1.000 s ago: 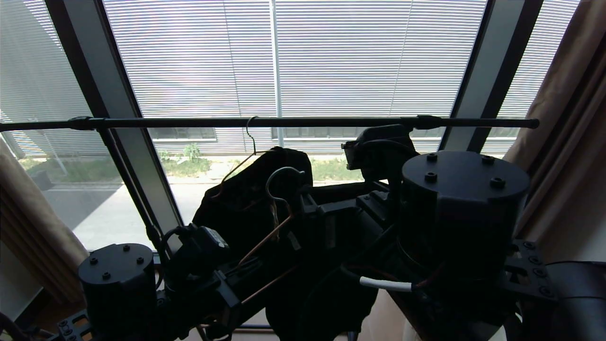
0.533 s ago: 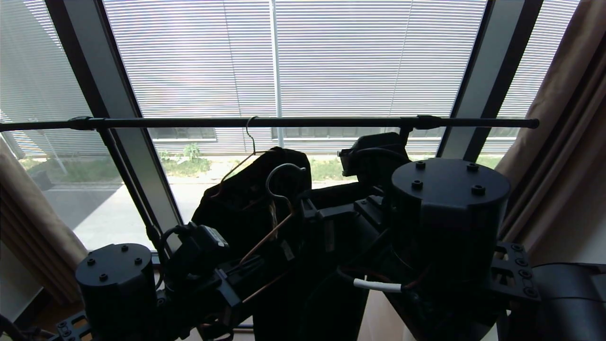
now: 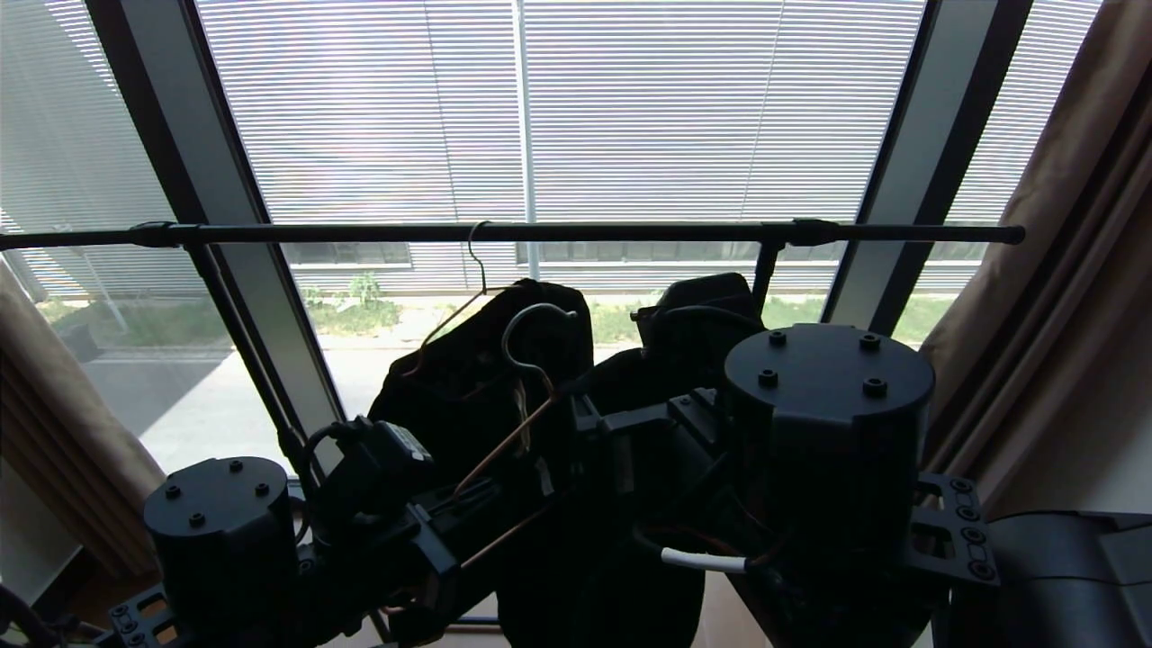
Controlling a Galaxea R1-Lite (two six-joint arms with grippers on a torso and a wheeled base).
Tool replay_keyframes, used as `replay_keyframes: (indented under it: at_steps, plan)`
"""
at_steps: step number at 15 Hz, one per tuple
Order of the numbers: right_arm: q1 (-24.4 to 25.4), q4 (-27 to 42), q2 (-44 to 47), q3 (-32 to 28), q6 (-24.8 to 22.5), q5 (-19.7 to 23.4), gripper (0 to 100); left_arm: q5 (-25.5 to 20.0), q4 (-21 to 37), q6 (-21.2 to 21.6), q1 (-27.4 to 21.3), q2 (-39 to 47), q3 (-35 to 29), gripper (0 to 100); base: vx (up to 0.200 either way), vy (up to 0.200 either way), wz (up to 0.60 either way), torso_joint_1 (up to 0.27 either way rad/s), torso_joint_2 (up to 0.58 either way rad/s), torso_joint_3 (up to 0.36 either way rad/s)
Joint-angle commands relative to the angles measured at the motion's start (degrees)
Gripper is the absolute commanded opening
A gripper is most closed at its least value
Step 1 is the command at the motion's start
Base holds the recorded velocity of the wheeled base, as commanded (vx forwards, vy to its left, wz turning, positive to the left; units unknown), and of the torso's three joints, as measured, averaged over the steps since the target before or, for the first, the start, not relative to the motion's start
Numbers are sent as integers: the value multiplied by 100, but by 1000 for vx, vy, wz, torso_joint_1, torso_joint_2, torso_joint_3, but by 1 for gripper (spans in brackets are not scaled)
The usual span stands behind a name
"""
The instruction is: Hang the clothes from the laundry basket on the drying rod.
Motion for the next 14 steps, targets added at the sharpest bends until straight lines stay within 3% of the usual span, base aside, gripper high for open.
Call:
replay_keyframes:
  at_steps: [1, 14]
  plan:
    - [3, 4, -1, 42, -3, -1, 100, 0, -3, 0, 64, 3, -26, 0, 0, 0, 0, 0, 0, 0]
    - [3, -5, -212, 403, 24, 35, 100, 0, -3, -71, 187, 11, -61, 0, 0, 0, 0, 0, 0, 0]
